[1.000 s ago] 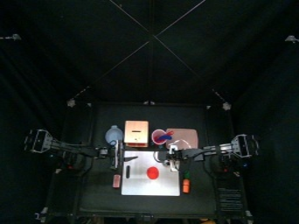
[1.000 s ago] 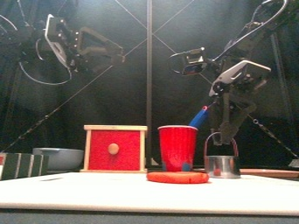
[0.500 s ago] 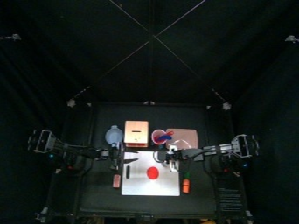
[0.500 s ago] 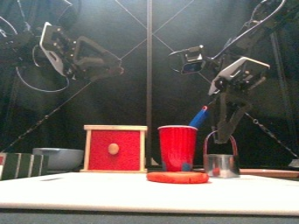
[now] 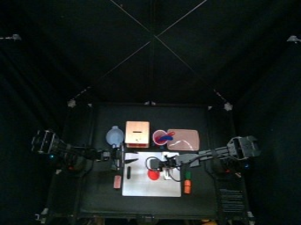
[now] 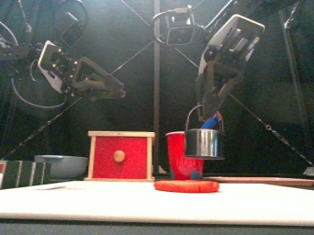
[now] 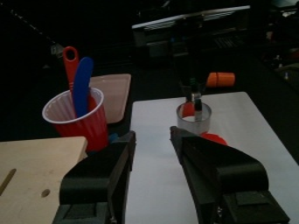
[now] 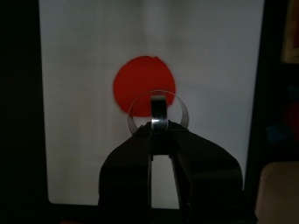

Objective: Get the cutter from the drawer then cut the dough then place the extra dough in the bowl
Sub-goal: Cut the dough

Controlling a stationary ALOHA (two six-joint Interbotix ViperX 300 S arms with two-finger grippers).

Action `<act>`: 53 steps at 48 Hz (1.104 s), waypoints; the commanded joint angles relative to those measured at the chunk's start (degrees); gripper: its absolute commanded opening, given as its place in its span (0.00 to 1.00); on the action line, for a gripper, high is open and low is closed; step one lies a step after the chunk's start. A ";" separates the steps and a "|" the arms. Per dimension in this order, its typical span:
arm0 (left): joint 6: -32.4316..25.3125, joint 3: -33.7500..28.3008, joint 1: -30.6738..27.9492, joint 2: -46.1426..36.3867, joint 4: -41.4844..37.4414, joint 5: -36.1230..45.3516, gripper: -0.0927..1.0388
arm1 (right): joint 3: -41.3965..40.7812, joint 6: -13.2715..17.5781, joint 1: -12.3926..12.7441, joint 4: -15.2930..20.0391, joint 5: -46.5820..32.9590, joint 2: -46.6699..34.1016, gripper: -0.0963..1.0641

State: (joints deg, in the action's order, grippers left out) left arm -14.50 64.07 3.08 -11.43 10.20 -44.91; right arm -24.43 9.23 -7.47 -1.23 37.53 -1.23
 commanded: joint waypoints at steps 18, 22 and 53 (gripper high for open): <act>-0.09 0.09 -0.18 -0.35 0.09 -0.53 0.77 | 3.69 7.12 -1.76 -4.92 -1.41 -2.20 0.47; 0.00 0.35 -0.18 -0.35 0.09 -0.53 0.77 | 3.87 7.12 -1.76 -4.31 -1.85 -2.64 0.47; 0.09 0.79 -0.18 0.35 0.97 -0.53 0.77 | 3.78 7.12 -1.76 -2.64 -4.48 -4.39 0.47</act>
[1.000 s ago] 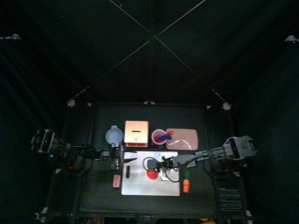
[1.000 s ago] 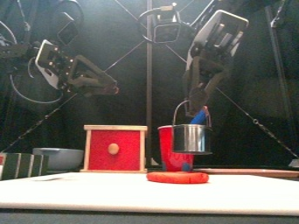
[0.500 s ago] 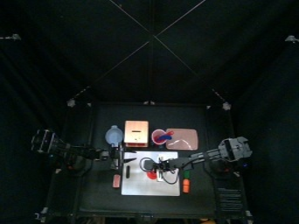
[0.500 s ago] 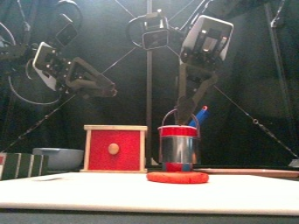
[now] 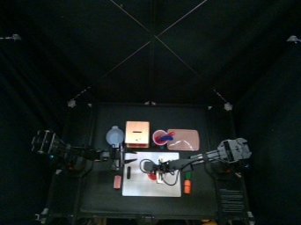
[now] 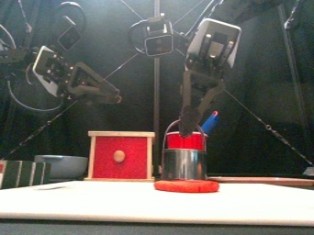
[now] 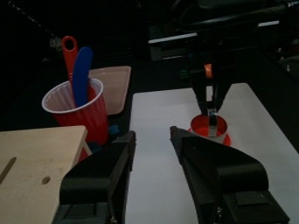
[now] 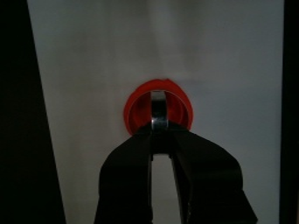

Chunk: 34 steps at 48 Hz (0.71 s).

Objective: Get the cutter from the drawer then cut the dough then place the extra dough in the bowl
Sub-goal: Cut the dough

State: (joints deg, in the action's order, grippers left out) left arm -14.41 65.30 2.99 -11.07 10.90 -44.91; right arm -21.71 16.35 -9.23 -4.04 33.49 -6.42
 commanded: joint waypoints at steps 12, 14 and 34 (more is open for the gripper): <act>0.00 -0.35 -0.09 0.00 0.18 -0.53 0.77 | 2.02 0.00 0.09 -0.09 1.58 1.41 0.47; 0.09 -0.35 -0.09 0.00 0.26 -0.53 0.77 | 2.29 0.00 0.09 -0.09 2.46 1.67 0.47; 0.09 0.09 -0.09 0.09 1.23 -0.53 0.77 | 2.99 -0.35 0.26 -0.88 3.43 0.97 0.47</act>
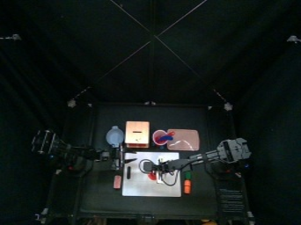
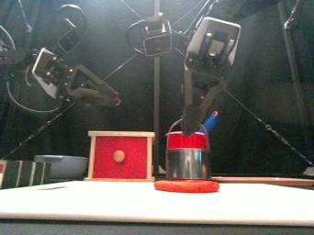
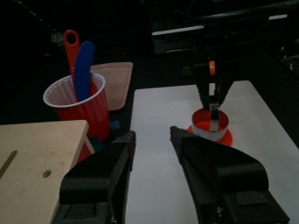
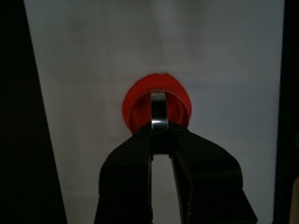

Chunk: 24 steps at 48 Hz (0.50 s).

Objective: Get the cutter from the drawer then cut the dough then place the extra dough in the bowl
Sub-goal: Cut the dough

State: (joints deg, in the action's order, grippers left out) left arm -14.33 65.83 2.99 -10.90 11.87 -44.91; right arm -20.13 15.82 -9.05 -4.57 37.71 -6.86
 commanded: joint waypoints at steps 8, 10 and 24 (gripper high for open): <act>0.00 -0.35 -0.09 -0.09 0.35 -0.53 0.77 | 1.23 -0.09 0.18 -0.44 -1.49 0.70 0.47; 0.00 -0.35 -0.09 -0.09 0.35 -0.53 0.77 | 1.14 -0.09 0.09 -0.44 -1.49 0.53 0.47; 0.00 -0.35 -0.18 -0.18 0.35 -0.44 0.77 | 1.05 -0.09 0.09 -0.44 -0.88 0.70 0.47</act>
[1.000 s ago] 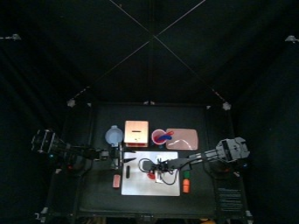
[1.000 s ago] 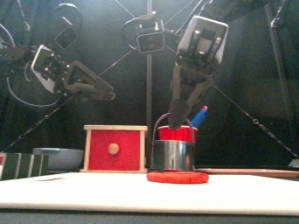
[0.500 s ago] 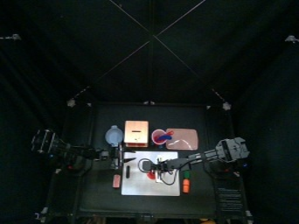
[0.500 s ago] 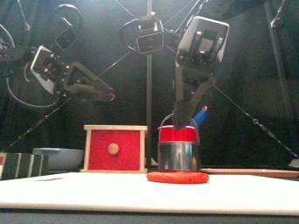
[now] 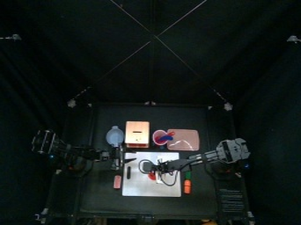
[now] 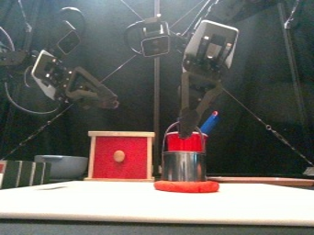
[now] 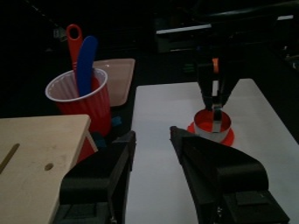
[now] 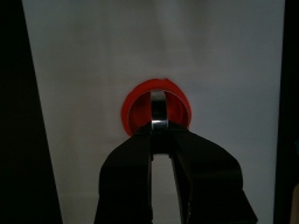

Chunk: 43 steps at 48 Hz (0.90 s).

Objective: Get the cutter from the drawer then cut the dough then place the extra dough in the bowl
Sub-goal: Cut the dough

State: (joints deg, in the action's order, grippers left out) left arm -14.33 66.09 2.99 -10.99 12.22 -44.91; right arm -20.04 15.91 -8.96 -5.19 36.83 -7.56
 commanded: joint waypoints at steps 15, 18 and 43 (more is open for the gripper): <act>0.00 -0.70 -0.09 1.32 0.00 -0.53 0.77 | 0.53 0.26 -0.09 0.09 -0.53 -0.79 0.47; 0.00 -0.88 -0.09 1.58 0.00 -0.53 0.77 | 0.44 0.26 -0.18 0.09 -1.23 -0.88 0.48; -0.09 -2.90 0.35 1.85 -0.09 -0.97 0.77 | -0.97 0.53 -1.05 -5.19 -5.36 4.39 0.77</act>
State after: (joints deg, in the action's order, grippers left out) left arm -14.33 65.13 3.08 -9.05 12.22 -45.09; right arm -20.83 16.44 -9.84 -8.79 33.57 -6.86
